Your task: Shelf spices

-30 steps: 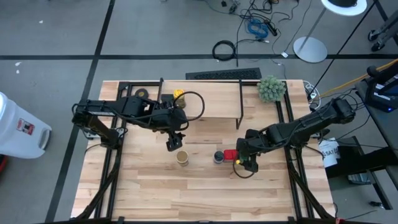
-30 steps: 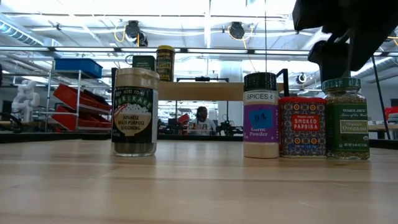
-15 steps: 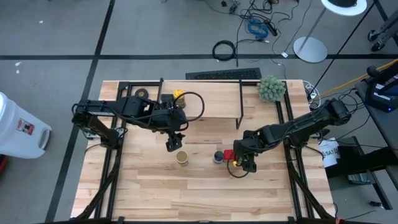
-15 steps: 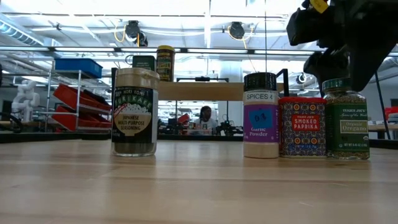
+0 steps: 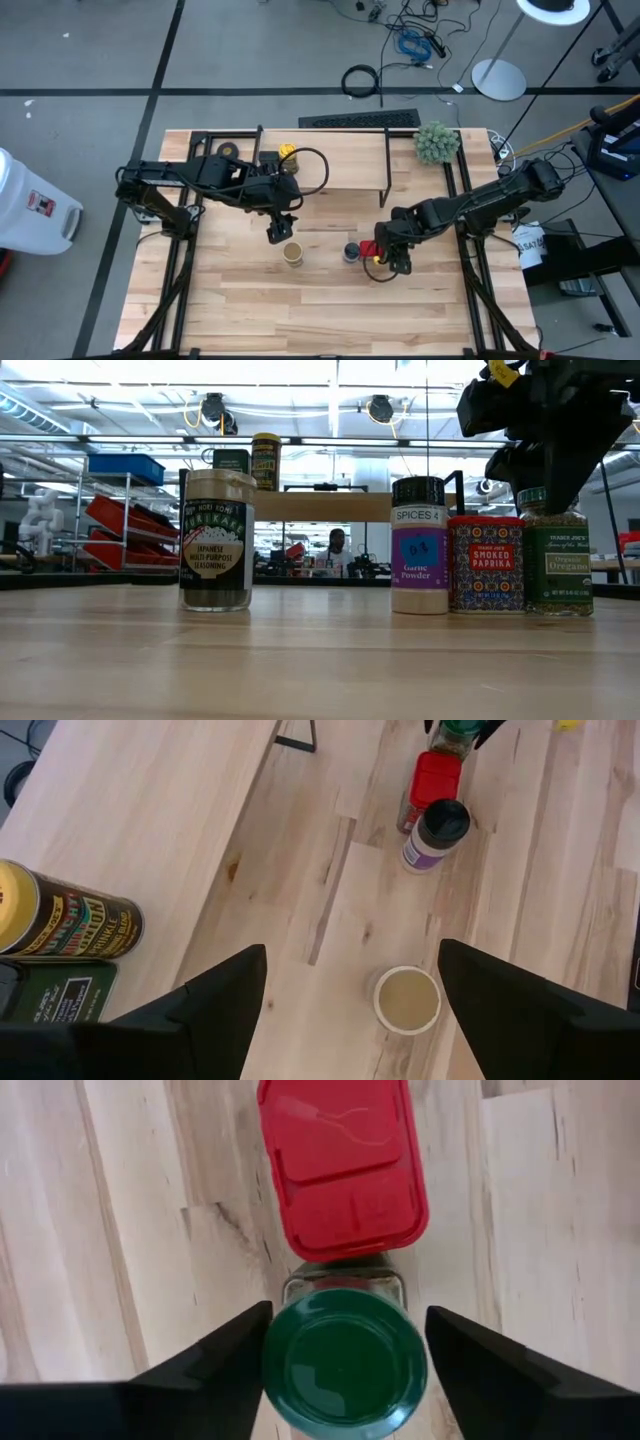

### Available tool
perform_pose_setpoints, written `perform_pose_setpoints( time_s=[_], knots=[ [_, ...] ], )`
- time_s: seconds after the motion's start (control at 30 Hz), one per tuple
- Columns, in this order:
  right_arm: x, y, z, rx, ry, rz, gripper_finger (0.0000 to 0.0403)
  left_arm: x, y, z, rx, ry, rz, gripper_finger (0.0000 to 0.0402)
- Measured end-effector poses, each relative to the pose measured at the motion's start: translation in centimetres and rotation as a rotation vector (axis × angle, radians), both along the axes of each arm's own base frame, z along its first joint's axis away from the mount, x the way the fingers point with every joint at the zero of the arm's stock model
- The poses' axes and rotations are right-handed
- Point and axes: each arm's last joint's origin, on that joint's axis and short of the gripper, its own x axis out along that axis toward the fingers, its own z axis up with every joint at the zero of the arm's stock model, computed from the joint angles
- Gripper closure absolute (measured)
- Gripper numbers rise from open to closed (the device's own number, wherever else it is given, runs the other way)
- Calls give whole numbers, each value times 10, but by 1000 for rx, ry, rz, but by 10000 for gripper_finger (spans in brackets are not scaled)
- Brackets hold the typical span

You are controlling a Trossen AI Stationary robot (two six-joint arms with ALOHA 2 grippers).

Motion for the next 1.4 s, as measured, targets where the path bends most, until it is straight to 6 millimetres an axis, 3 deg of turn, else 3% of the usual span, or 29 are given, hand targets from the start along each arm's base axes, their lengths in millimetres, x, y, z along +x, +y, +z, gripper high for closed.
perform_pose_setpoints(
  time_s=[0.27, 0.47, 0.67, 1.1, 1.4],
  knots=[
    [0, 0, 0, 0, -1, -7, 202, 0, 0, 0, 0, 0, 0, 98],
    [0, 1, 2, 45, 16, -36, 206, 0, 0, 0, 0, 0, 1, 98],
    [0, 2, 17, 54, 49, -49, 207, 0, 0, 0, 1, 0, 1, 98],
    [7, 2, 98, 79, -40, -58, 206, 0, 0, 0, 15, -1, 3, 98],
    [12, -24, 149, 99, -187, -134, 206, 0, 1, 0, 31, 1, -8, 98]
  ],
)
